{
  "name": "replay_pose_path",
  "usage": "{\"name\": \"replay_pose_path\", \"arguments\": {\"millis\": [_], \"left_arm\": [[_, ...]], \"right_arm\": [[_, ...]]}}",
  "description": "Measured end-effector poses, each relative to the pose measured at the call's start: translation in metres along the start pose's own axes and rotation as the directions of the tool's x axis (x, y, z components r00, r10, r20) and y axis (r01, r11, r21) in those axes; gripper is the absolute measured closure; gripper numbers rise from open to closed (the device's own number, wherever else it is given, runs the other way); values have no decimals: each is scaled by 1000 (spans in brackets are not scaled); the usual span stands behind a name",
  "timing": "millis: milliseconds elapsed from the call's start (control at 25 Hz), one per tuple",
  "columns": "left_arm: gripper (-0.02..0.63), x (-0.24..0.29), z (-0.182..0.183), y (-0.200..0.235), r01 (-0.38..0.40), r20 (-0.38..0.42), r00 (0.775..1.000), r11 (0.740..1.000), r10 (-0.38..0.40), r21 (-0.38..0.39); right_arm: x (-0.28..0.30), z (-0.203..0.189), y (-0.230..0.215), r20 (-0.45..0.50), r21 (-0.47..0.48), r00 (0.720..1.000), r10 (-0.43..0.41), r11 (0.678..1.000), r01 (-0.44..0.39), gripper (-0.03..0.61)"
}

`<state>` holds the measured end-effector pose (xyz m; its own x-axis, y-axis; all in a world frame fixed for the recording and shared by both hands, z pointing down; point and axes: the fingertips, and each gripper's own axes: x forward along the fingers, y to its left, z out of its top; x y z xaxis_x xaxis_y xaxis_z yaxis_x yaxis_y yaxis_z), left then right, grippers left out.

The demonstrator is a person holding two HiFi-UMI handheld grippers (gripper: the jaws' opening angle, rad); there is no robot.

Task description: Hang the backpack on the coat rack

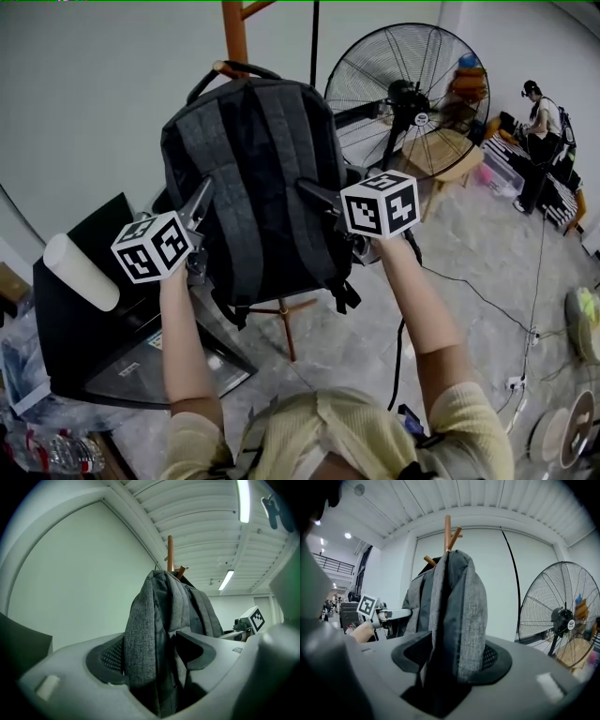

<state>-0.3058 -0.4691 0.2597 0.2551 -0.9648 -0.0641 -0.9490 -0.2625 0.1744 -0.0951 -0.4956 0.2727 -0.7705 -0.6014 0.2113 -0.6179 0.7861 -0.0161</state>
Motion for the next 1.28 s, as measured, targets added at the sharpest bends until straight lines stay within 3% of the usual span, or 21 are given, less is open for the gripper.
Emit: {"name": "replay_pose_path", "arguments": {"millis": [160,480,720,1040,1280], "left_arm": [[268,-5,3,1,-50,22,999,996,48,73],[264,-18,7,-3,-87,86,993,990,78,113],[267,-38,17,-9,-172,128,981,960,147,219],[284,-61,27,-43,-126,188,978,970,86,210],[285,-69,20,-66,-110,175,982,970,73,215]], "right_arm": [[-2,1,-3,9,-25,1000,-17,1000,17,304],[-7,3,-6,43,-62,998,-41,997,43,277],[-17,4,-4,92,-112,992,-83,989,93,249],[-35,4,-2,148,-168,977,-154,970,178,240],[-62,0,-9,202,-140,957,-210,960,241,288]]}}
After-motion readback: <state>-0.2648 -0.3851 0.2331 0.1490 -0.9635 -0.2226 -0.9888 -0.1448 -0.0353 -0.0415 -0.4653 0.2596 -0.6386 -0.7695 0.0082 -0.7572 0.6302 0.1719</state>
